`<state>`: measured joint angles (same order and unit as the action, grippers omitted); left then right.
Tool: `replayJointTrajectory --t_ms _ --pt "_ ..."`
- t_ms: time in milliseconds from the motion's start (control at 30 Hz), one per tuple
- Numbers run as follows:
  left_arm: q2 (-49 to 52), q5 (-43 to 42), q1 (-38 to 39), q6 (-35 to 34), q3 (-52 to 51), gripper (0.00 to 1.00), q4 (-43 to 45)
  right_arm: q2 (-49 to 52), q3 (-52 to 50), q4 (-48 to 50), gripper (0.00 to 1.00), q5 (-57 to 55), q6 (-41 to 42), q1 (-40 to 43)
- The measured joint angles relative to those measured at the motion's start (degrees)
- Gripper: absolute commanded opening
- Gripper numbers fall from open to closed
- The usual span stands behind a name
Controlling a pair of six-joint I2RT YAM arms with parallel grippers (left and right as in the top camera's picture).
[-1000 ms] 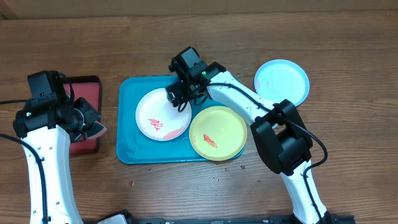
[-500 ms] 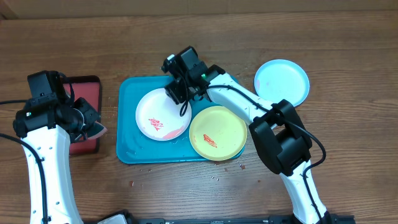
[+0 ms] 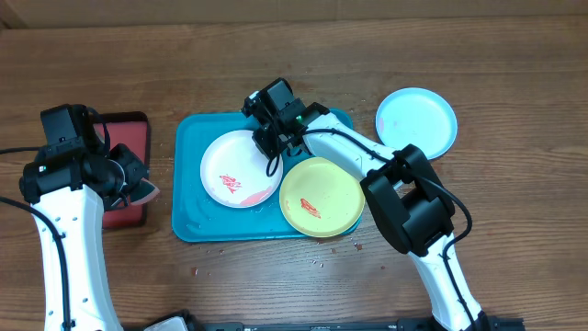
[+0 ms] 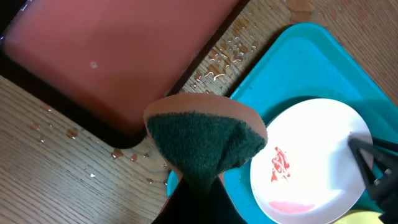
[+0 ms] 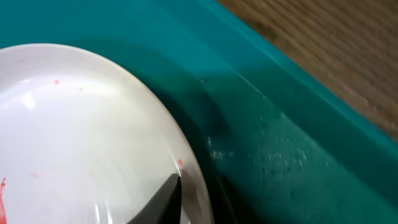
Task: Clean dirty plates on tray and stack at the side
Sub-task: 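Grip the white plate rim with the right gripper and hold it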
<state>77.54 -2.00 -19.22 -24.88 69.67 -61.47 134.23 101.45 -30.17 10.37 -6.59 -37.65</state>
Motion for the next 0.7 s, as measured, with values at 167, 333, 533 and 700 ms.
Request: replayJointTrajectory --t_ms 167,333,533,700 --pt "0.0 -0.2 0.0 0.0 0.0 0.04 0.1 0.1 0.1 -0.1 0.04 1.1 3.7 0.0" --pt "0.0 -3.1 0.0 1.8 0.0 0.04 0.2 0.1 1.8 -6.2 0.04 1.7 9.4 0.0" --pt "0.0 -11.9 0.9 7.5 0.0 0.04 1.1 0.1 4.2 -15.9 0.04 1.7 18.1 0.0" --pt "0.0 -15.0 5.9 10.0 0.0 0.04 0.3 0.1 4.5 -17.9 0.04 1.8 27.9 0.1"
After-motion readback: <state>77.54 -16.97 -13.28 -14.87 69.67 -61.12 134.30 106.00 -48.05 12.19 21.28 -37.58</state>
